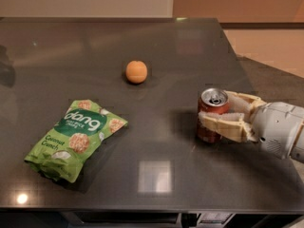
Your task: Place coke can upright
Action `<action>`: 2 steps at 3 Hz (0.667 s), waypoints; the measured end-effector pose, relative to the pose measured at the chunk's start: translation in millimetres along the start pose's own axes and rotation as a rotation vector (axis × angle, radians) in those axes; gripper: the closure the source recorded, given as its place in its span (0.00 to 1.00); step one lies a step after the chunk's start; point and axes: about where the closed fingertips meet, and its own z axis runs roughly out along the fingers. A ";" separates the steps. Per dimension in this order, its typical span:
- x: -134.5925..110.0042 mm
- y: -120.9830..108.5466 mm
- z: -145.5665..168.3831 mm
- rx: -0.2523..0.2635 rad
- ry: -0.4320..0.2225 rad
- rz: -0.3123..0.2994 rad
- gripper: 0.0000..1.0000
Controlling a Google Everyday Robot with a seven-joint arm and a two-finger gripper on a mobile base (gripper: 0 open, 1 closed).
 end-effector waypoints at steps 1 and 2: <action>3.8 -1.5 -2.2 -0.002 -0.031 0.000 0.60; 7.2 -1.7 -2.0 -0.007 -0.058 0.000 0.36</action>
Offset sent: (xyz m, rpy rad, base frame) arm -0.0002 -0.0111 -0.0146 0.0744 -0.0494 0.0119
